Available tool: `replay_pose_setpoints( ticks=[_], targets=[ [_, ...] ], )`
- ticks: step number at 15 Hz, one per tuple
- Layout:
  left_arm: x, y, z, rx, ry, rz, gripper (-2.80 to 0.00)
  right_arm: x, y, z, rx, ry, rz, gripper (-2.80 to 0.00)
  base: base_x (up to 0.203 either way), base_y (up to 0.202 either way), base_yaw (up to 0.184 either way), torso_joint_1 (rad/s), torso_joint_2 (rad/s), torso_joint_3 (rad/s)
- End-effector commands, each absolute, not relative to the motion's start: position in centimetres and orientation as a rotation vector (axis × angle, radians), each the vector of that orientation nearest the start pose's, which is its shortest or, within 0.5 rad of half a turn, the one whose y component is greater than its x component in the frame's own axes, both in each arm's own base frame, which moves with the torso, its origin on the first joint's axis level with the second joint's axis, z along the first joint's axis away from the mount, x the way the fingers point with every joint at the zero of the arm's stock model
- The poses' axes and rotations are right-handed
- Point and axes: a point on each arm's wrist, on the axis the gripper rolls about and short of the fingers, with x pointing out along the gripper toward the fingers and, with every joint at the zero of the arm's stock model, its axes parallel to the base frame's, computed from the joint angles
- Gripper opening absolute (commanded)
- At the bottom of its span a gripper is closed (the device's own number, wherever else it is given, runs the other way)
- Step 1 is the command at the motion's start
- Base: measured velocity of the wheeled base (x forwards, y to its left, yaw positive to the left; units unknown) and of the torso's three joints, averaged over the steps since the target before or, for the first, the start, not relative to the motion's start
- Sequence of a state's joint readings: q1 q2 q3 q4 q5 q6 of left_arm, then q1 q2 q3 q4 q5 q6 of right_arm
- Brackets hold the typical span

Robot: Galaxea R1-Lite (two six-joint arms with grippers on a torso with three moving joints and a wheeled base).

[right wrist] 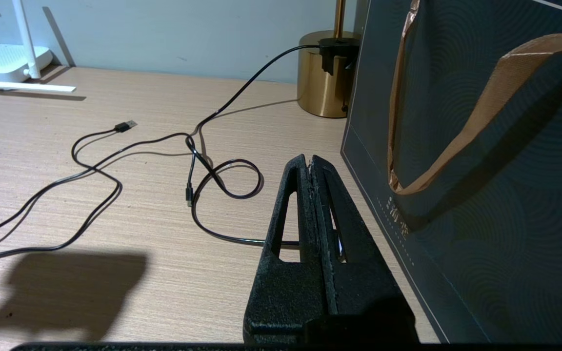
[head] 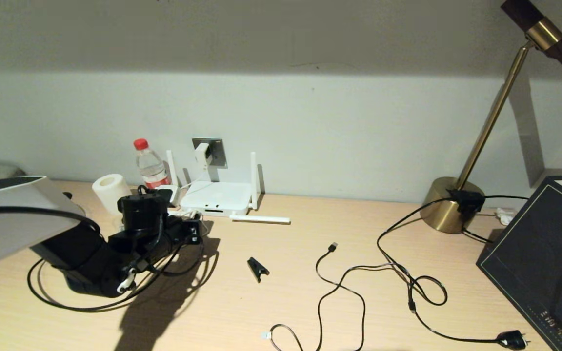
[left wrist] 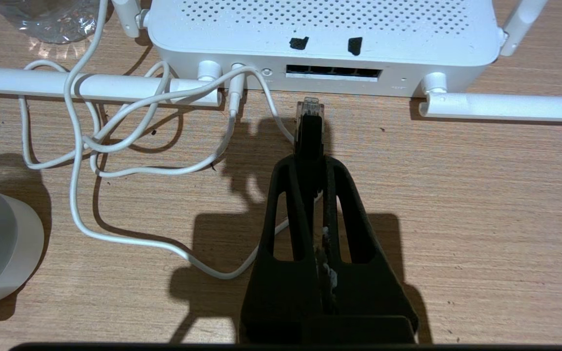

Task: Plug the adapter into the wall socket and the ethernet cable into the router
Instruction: Align cable and router interface

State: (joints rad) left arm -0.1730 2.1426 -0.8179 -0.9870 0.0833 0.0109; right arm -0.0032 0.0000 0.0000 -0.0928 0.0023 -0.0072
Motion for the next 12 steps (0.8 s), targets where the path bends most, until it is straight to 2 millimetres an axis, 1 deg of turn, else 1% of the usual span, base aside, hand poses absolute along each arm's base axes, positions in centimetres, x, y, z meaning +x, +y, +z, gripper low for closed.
replay_pose_setpoints(
  ticks=[1,4,7,12],
  targets=[
    [37.3,-6.3,5.9,0.054,0.344,-0.09,-2.8,-2.0,0.0,7.5,-0.008,-0.057,0.0,-2.8,0.0,0.0,0.0,0.0,0.0,0.0],
    [37.8,-6.6,5.3,0.053,0.341,-0.094,-2.8,-2.0,0.0,7.5,-0.008,-0.057,0.0,-2.8,0.0,0.0,0.0,0.0,0.0,0.0],
    [38.8,-6.8,5.2,0.051,0.322,-0.093,-2.8,-2.0,0.0,7.5,-0.008,-0.057,0.0,-2.8,0.0,0.0,0.0,0.0,0.0,0.0],
    [39.3,-6.8,4.9,0.05,0.321,-0.092,-2.8,-2.0,0.0,7.5,-0.008,-0.057,0.0,-2.8,0.0,0.0,0.0,0.0,0.0,0.0]
  ],
)
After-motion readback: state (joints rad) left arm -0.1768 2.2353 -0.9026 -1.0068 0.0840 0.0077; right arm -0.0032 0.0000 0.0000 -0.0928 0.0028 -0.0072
